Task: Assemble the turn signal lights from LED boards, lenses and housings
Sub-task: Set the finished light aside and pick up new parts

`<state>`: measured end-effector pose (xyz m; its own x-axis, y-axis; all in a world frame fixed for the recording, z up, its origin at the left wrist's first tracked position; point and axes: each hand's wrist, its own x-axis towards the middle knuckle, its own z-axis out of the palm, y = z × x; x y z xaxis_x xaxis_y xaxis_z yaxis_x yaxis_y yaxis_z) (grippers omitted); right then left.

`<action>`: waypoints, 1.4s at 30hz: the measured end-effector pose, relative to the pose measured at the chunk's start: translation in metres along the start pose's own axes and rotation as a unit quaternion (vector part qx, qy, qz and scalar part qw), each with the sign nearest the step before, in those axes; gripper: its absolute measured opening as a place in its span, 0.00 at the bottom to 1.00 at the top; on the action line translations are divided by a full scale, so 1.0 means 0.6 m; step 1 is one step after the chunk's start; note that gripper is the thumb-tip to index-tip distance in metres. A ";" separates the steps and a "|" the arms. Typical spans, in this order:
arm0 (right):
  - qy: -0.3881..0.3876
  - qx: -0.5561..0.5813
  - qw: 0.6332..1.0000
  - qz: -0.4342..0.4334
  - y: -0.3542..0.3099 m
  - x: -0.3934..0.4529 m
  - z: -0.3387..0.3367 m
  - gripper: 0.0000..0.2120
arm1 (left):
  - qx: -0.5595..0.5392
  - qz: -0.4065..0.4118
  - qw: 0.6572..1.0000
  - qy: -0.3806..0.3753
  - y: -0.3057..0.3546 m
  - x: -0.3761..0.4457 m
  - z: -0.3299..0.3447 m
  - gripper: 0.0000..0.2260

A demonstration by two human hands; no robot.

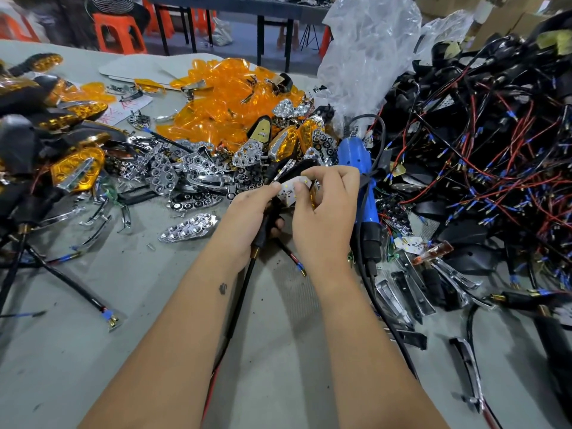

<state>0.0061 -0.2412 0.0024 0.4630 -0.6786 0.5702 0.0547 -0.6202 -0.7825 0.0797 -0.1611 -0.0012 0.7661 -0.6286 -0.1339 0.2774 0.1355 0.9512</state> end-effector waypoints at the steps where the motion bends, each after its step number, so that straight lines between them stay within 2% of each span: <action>1: 0.000 0.010 1.000 0.003 -0.001 0.000 0.001 0.05 | -0.006 -0.006 1.000 0.004 0.000 0.000 0.000 0.12; 6: -0.022 0.044 0.998 -0.029 -0.005 -0.003 -0.002 0.05 | -0.017 0.021 0.999 0.034 -0.002 -0.004 -0.003 0.17; 9: -0.058 0.059 0.997 -0.005 -0.006 -0.006 -0.004 0.04 | 0.000 0.051 0.998 0.032 -0.006 -0.009 -0.002 0.17; 12: -0.050 0.077 0.996 0.017 -0.003 -0.002 -0.005 0.03 | 0.019 0.079 0.996 0.032 -0.010 -0.014 0.003 0.15; 16: -0.019 0.078 0.996 0.040 -0.001 0.001 -0.005 0.08 | 0.065 0.103 0.992 0.035 -0.015 -0.018 0.011 0.15; 21: 0.006 0.085 0.995 0.053 0.001 0.003 -0.001 0.07 | 0.057 0.107 0.992 0.035 -0.018 -0.013 0.008 0.06; 24: 0.018 0.088 0.994 0.058 0.002 0.002 0.001 0.05 | 0.053 0.110 0.992 0.033 -0.021 -0.011 0.010 0.14; 29: 0.043 0.099 0.992 0.068 -0.005 0.000 0.002 0.08 | 0.030 0.129 0.991 0.021 -0.023 -0.017 0.015 0.08; 32: 0.034 0.089 0.992 0.079 -0.008 -0.001 0.000 0.12 | 0.013 0.136 0.991 -0.001 -0.024 -0.018 0.015 0.07; 36: 0.020 0.073 0.996 0.057 -0.005 0.004 -0.005 0.08 | 0.025 0.121 0.992 -0.006 -0.023 -0.016 0.014 0.08; 39: 0.014 0.068 0.996 0.047 -0.006 0.008 -0.006 0.10 | 0.022 0.104 0.994 0.020 -0.021 -0.013 0.013 0.06; 42: 0.011 0.068 0.997 0.047 -0.007 0.007 -0.005 0.13 | 0.027 0.114 0.993 -0.006 -0.018 -0.014 0.009 0.04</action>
<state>0.0049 -0.2426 0.0091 0.4531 -0.7403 0.4967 0.1312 -0.4957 -0.8585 0.0669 -0.1614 -0.0091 0.7981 -0.5956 0.0907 0.0649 0.2347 0.9699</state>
